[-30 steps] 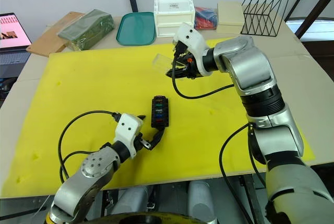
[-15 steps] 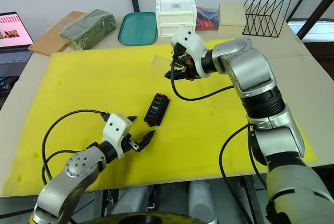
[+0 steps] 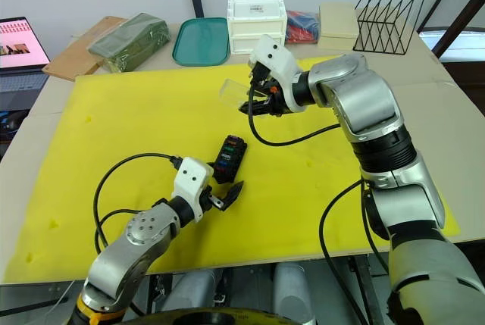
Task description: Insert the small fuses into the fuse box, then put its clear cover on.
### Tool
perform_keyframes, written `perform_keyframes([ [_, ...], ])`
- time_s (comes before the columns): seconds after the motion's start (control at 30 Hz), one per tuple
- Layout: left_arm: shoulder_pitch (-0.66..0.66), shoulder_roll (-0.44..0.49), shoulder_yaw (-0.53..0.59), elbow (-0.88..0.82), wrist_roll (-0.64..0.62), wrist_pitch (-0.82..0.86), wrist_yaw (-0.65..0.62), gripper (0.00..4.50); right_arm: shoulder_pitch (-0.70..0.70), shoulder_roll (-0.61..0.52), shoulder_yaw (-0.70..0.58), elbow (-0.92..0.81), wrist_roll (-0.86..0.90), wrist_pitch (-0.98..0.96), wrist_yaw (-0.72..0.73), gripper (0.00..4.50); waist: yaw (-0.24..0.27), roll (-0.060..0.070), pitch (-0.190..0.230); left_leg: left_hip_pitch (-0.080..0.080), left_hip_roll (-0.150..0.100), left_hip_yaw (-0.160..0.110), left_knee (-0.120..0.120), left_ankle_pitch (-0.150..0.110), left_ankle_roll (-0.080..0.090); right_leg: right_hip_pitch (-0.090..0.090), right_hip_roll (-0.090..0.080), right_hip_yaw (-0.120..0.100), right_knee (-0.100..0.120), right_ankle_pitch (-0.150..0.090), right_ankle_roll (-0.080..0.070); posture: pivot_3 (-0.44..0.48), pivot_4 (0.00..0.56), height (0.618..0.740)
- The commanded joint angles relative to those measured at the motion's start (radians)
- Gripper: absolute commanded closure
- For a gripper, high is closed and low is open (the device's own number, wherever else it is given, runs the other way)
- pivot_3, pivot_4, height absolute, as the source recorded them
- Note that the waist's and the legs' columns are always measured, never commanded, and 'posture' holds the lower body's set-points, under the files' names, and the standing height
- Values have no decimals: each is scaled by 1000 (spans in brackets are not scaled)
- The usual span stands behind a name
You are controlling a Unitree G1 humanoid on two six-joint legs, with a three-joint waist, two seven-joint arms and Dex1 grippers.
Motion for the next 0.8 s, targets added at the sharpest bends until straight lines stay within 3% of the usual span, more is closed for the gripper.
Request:
perform_keyframes([
  [0.03, -8, -26, -6, 33, 41, -16, 44, 0, -20, -8, -3, -38, 12, -8, -5, 2619, 0, 0, 0, 0, 0, 0, 0, 0, 0, 0, 0, 0, 0, 0, 0, 0, 150, 740],
  [0.13, -14, -59, 2, 63, 61, -27, 79, 183, -21, -8, 0, -39, 13, -12, -5, 2619, 0, 0, 0, 0, 0, 0, 0, 0, 0, 0, 0, 0, 0, 0, 0, 0, 150, 740],
  [0.33, 8, -80, 40, 56, 43, -10, 84, 1746, -21, -12, 5, -41, 13, -17, -9, 2619, -1, 0, 0, 0, 0, 0, 0, 0, 0, 0, 0, 0, 0, 0, 0, 0, 150, 740],
  [0.47, 4, -26, 56, 23, 5, 22, 13, 1746, -9, -29, -1, -65, 26, -17, 6, 2619, -2, 0, 0, 0, 0, 0, 0, 0, 0, 0, 0, 0, 0, 0, 0, 0, 150, 740],
  [0.63, -46, 132, 61, -2, -93, -11, -212, 1746, 33, -94, -11, -148, 73, -17, 61, 2619, -3, 0, 0, 0, 1, 0, 0, 0, 0, -1, 1, 0, 0, 0, 0, 0, 150, 740],
  [0.8, -184, 304, 94, 208, -192, -260, -625, 1746, 145, -241, 8, -319, 124, -53, 166, 2619, 14, 0, 0, -1, 0, 0, 0, 0, 0, 0, 0, -1, -1, 0, 0, 0, 150, 740],
])
